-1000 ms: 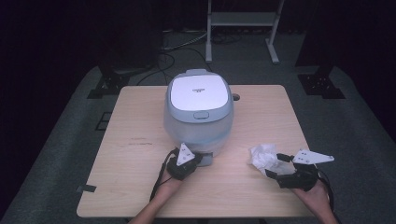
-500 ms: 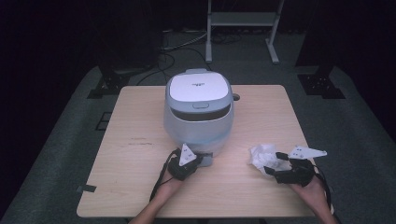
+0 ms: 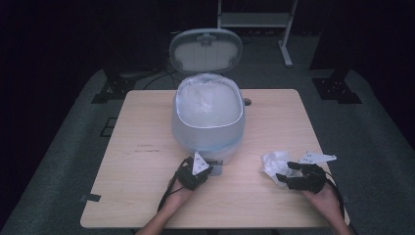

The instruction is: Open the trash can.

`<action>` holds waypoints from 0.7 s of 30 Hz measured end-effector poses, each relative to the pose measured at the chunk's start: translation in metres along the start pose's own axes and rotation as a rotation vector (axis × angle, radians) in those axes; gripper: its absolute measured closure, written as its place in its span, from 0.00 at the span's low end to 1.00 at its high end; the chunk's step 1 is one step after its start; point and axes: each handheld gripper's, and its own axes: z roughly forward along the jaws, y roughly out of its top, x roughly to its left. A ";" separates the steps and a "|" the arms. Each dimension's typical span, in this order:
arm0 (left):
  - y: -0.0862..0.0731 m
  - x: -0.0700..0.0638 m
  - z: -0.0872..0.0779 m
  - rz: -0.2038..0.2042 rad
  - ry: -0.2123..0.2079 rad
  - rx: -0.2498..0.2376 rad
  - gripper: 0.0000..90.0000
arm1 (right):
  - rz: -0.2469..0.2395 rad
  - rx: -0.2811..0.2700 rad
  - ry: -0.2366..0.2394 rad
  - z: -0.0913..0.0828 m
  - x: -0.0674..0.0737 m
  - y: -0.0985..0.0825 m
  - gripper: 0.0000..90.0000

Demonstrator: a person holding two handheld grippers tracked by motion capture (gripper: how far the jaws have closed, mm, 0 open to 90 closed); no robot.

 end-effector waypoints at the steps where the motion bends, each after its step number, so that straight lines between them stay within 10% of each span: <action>1: 0.000 0.000 0.000 0.001 0.001 -0.002 0.93 | 0.003 0.012 -0.006 0.001 0.000 0.000 0.41; 11: -0.001 0.002 0.000 -0.022 -0.010 -0.007 0.93 | 0.000 0.061 0.011 -0.001 0.001 0.002 0.85; 21: -0.002 0.001 0.000 -0.017 -0.004 -0.009 0.93 | 0.014 0.011 0.061 -0.014 0.003 0.008 0.89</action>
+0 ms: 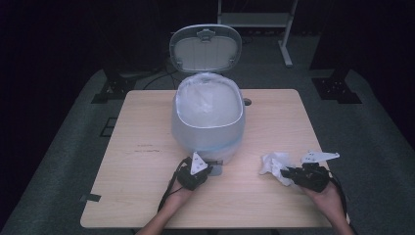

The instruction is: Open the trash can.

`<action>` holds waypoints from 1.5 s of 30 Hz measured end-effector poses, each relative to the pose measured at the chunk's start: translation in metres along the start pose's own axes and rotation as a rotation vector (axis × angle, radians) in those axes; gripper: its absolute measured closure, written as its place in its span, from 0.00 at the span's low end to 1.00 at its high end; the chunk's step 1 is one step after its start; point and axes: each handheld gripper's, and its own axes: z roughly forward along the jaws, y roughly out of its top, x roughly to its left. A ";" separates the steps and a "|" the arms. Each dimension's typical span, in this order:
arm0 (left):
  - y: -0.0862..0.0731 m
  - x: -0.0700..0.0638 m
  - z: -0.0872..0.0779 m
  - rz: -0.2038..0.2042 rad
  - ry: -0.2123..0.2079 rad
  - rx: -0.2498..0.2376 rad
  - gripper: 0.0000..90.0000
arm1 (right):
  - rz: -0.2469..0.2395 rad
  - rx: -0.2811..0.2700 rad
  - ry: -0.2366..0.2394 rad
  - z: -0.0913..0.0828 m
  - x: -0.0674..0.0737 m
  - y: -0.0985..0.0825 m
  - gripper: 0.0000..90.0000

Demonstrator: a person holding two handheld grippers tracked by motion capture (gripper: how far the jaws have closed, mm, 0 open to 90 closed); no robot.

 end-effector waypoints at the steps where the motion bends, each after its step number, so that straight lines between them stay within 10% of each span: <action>1: 0.000 0.000 0.000 0.000 -0.001 0.000 0.93 | 0.000 -0.002 0.004 -0.001 0.000 0.000 0.89; 15: 0.000 0.001 0.000 -0.001 -0.005 -0.001 0.93 | 0.066 -0.046 0.070 -0.013 -0.005 0.004 0.88; 45: 0.000 0.000 0.000 -0.011 -0.004 -0.002 0.93 | 0.031 -0.095 0.114 -0.037 0.005 0.042 0.93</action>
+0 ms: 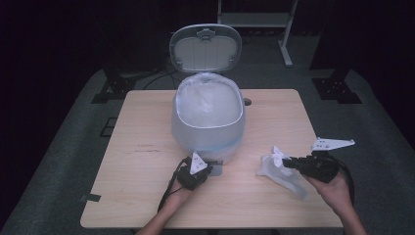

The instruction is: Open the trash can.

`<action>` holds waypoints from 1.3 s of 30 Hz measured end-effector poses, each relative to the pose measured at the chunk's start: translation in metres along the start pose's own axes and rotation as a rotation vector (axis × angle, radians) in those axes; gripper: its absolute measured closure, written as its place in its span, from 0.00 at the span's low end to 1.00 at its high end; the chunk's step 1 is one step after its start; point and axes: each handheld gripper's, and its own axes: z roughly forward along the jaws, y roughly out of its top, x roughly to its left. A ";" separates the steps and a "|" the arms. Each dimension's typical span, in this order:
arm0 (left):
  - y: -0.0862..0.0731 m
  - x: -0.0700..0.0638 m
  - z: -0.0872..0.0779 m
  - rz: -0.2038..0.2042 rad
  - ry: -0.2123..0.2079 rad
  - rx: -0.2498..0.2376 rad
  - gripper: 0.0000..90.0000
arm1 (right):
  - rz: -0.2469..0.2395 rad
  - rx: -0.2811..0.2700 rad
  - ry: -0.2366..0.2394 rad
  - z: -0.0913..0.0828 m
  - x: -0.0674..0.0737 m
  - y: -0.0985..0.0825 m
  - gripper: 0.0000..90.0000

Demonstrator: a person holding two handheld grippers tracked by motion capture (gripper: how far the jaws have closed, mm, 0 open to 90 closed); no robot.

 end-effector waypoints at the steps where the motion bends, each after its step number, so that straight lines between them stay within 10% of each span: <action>1: 0.000 0.000 0.000 -0.002 0.000 0.001 0.93 | -0.002 -0.001 0.001 -0.001 0.000 0.001 0.93; 39: 0.000 0.000 0.000 -0.005 -0.001 -0.005 0.92 | -0.048 -0.031 0.037 -0.015 0.019 0.061 0.93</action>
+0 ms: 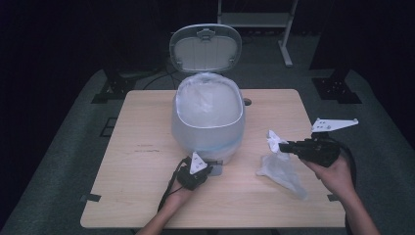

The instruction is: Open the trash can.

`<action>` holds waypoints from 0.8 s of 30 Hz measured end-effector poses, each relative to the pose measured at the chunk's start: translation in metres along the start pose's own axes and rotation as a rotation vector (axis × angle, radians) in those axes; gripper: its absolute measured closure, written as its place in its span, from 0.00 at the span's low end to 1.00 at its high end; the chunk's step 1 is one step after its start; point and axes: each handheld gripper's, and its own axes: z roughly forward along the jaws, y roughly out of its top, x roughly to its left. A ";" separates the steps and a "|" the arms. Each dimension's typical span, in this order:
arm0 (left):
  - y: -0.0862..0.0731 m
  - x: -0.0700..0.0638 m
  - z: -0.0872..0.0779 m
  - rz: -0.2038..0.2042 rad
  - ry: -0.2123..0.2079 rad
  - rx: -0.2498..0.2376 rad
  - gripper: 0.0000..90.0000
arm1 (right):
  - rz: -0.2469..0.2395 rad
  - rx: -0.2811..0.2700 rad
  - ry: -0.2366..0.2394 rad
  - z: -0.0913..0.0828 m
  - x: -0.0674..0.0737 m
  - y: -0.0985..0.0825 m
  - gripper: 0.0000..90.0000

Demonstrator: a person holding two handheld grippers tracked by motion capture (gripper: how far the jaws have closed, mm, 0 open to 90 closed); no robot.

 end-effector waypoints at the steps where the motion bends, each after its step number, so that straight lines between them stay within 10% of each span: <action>1: 0.000 0.000 0.000 -0.002 -0.001 -0.002 0.92 | -0.007 -0.002 0.002 0.000 0.001 0.002 0.93; 24: 0.000 0.001 0.000 -0.008 -0.011 -0.001 0.92 | -0.061 -0.015 0.003 -0.012 0.009 0.041 0.93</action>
